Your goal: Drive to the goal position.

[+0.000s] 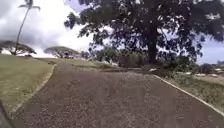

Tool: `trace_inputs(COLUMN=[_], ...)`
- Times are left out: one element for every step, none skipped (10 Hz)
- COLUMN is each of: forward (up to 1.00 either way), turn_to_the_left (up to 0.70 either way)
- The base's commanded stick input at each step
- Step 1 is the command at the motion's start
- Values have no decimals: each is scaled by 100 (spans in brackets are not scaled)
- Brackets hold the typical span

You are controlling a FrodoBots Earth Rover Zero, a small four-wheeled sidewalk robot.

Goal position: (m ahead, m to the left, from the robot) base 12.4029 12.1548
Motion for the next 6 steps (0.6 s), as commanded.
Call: trace_inputs(forward=[70,70,70,70,70,70], turn_to_the_left=[35,35,35,35,35,35])
